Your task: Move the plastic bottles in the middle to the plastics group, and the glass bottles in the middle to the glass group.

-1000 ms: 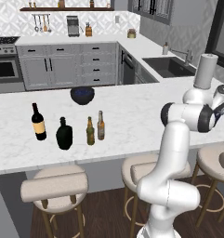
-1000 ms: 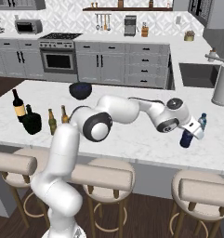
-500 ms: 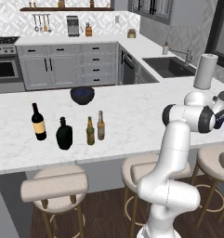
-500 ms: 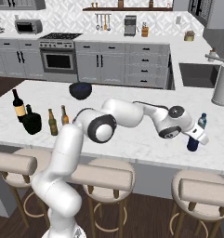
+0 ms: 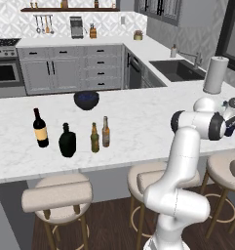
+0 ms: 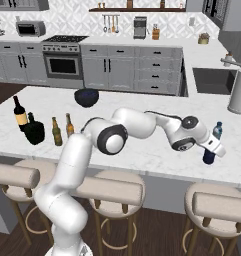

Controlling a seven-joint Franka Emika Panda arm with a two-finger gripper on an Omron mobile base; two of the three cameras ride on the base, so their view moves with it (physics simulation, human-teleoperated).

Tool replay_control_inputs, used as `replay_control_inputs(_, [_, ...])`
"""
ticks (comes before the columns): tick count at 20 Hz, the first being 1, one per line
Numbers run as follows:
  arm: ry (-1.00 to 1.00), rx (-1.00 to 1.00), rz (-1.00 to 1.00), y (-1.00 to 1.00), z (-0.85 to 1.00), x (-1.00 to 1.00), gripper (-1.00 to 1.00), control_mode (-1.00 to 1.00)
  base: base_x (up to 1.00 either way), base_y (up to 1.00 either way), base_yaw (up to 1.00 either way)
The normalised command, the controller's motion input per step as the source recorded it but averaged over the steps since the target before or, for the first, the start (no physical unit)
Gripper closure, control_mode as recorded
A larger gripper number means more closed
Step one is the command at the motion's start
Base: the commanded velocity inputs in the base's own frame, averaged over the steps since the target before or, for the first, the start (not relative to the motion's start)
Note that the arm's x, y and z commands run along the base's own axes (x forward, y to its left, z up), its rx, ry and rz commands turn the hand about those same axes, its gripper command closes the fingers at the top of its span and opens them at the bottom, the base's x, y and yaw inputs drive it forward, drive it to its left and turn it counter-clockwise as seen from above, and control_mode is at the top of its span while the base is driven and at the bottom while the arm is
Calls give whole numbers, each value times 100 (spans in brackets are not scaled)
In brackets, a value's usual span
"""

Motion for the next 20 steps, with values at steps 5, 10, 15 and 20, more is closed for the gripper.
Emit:
replay_control_inputs(5, [0, -2, 0, 6, -30, 0, 100, -100, 0, 0, 0])
replay_control_inputs(10, [0, 0, 0, 2, -9, 24, 100, -100, 0, 0, 0])
replay_control_inputs(15, [0, 0, 0, 0, 1, 42, 100, -100, 0, 0, 0])
replay_control_inputs(20, [0, 0, 0, 0, -4, 8, 100, -100, 0, 0, 0])
